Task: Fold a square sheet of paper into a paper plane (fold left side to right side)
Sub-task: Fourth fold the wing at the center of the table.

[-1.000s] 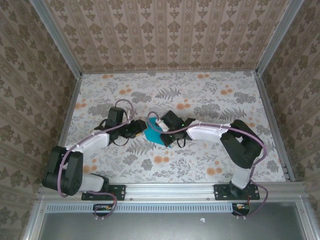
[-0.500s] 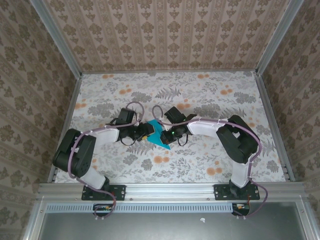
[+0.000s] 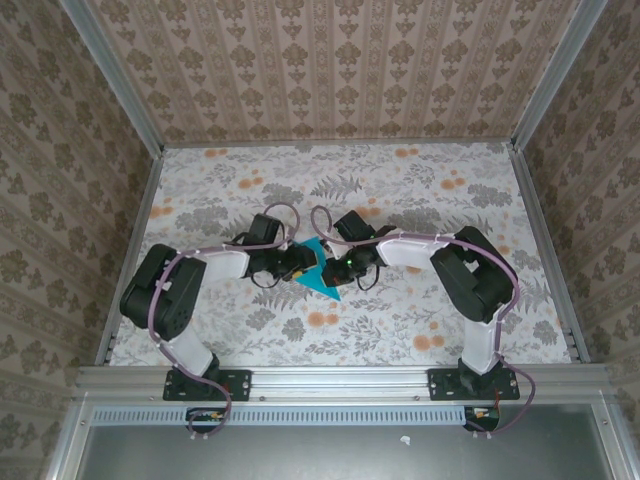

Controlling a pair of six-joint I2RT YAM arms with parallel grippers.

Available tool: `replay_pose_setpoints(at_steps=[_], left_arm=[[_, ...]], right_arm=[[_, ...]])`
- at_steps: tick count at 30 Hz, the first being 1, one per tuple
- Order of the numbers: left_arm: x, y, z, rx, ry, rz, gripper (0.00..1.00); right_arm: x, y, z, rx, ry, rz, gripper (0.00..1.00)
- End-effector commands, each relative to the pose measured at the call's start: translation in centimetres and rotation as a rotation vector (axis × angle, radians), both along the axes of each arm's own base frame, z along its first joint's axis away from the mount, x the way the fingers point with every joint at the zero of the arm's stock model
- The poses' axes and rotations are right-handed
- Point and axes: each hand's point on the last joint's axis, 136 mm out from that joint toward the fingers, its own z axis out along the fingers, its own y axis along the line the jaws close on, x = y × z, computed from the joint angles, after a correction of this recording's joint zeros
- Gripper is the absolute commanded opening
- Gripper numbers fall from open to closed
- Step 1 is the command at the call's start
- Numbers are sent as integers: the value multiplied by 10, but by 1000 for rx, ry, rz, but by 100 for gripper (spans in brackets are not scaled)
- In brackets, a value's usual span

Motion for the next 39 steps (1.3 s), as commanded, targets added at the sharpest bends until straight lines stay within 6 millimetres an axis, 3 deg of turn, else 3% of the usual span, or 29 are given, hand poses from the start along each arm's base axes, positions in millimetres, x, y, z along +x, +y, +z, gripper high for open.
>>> replay_pose_setpoints(at_steps=[1,5,15,21,25,34,39], left_arm=[[5,-3,-2,16,10,16,47],[3,1,-10,58,38,23,47],[-4,11,-24,127,91,38,47],[-5,12,-24,136,90,35,47],[-5,13,-23,139,89,31,47],[-5,12,-22,137,86,29,47],[-5,12,-22,138,87,27,47]], right_arm=[[-1,1,-4,15,42,-11,0],[0,1,-4,27,51,-14,2],[5,4,9,118,55,-26,17],[14,1,34,202,21,-47,24],[27,-12,49,287,24,-100,30],[43,1,31,323,108,-128,30],[41,9,25,325,129,-113,30]])
